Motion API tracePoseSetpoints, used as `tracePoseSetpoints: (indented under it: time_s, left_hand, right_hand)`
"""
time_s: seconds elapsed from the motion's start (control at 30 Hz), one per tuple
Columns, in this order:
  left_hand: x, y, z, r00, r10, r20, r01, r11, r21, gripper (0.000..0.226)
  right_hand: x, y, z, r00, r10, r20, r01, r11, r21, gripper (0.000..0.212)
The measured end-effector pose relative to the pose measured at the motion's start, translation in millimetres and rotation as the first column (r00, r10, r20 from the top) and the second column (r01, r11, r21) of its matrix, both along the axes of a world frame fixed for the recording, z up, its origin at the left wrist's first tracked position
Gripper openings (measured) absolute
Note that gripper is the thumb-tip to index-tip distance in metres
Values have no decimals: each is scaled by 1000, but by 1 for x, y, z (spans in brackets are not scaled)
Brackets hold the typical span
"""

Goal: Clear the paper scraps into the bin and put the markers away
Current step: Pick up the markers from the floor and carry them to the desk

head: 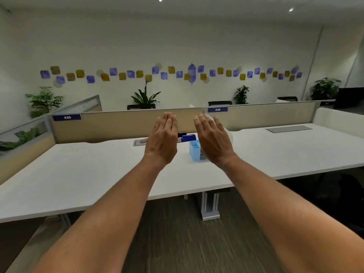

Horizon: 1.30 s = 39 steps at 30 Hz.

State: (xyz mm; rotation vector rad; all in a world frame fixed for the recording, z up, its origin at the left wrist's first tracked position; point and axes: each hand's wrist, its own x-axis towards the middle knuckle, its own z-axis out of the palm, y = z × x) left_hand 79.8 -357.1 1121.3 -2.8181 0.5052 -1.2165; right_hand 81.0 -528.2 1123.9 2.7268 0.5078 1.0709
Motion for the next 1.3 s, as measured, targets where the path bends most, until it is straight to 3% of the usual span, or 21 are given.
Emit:
tracePoseSetpoints:
  time_s: [0.53, 1.03, 1.3]
  left_hand:
    - [164, -14, -16, 994, -97, -47, 97, 995, 9, 62]
    - [329, -101, -51, 991, 15, -133, -19, 999, -30, 66]
    - [399, -120, -93, 968, 63, -242, -57, 998, 31, 67]
  right_hand:
    - [150, -21, -8, 998, -53, -20, 52, 998, -35, 66]
    - [333, -105, -33, 995, 94, -44, -94, 996, -5, 64]
    - [409, -128, -79, 981, 119, -150, -118, 993, 19, 64]
